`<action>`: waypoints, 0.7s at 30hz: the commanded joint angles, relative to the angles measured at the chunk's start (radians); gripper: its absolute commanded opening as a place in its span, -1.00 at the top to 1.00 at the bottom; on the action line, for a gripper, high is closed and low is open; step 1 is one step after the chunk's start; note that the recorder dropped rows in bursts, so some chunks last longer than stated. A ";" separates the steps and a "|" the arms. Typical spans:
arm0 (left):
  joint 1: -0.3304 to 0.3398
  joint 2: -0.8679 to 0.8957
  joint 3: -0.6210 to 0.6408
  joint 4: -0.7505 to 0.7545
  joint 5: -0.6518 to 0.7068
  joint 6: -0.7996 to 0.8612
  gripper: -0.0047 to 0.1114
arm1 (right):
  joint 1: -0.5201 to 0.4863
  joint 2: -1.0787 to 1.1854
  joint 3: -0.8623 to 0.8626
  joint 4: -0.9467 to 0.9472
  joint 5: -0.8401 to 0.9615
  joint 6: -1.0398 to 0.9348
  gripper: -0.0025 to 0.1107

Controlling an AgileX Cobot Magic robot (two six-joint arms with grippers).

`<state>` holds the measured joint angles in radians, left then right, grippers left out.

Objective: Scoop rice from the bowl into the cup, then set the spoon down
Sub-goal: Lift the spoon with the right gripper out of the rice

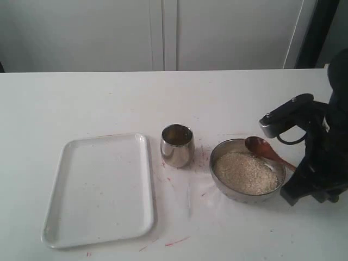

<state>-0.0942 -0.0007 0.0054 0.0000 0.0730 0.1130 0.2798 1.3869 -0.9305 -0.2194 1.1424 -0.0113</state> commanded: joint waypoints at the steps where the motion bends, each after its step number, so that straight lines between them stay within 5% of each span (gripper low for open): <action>1: 0.002 0.001 -0.005 0.000 0.003 0.000 0.67 | 0.012 -0.021 -0.048 -0.033 0.071 0.011 0.96; 21: 0.002 0.001 -0.005 0.000 0.003 0.000 0.67 | 0.232 -0.003 -0.119 -0.344 0.079 -0.016 0.96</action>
<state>-0.0942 -0.0007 0.0054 0.0000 0.0730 0.1130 0.4967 1.3822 -1.0436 -0.5092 1.2167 -0.0058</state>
